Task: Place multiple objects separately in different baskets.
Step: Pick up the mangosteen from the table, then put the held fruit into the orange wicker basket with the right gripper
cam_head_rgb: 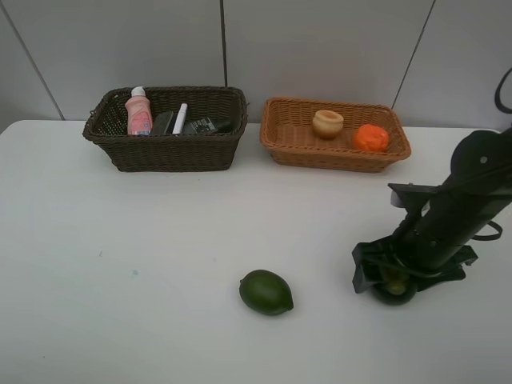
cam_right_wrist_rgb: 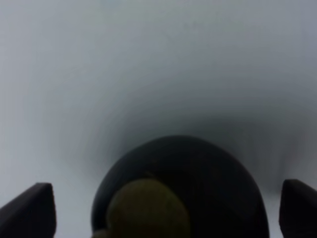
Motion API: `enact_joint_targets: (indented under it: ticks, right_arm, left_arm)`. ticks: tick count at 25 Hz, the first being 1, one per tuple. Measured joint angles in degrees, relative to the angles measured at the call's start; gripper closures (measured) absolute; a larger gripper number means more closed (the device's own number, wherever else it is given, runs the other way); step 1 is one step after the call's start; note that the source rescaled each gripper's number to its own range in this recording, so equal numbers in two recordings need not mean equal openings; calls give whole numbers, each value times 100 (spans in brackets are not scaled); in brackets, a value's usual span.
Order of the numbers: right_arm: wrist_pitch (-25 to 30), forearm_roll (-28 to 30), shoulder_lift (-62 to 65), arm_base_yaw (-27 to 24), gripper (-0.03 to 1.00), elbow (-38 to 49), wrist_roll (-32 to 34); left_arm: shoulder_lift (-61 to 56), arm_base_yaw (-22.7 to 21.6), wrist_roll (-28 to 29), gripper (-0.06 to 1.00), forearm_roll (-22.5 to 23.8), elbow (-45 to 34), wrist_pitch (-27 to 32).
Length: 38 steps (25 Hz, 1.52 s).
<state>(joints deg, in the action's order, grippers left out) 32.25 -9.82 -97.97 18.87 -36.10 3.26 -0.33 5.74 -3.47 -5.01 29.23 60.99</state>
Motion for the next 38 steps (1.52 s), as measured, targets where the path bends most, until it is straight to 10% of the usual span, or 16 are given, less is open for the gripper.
enact_joint_targets:
  ticks: [5,10,22,38]
  right_arm:
    - [-33,8,-139,0,9,0,0]
    - [-39,8,-139,0,84,13,0]
    - [484,78,92,0,84,-447,-1]
    - [1981,1177,-2126,0,84,-6123,-1]
  left_arm:
    - [0,0,0,-6,0,0,0]
    - [0,0,0,-6,0,0,0]
    - [0,0,0,-6,0,0,0]
    - [0,0,0,-6,0,0,0]
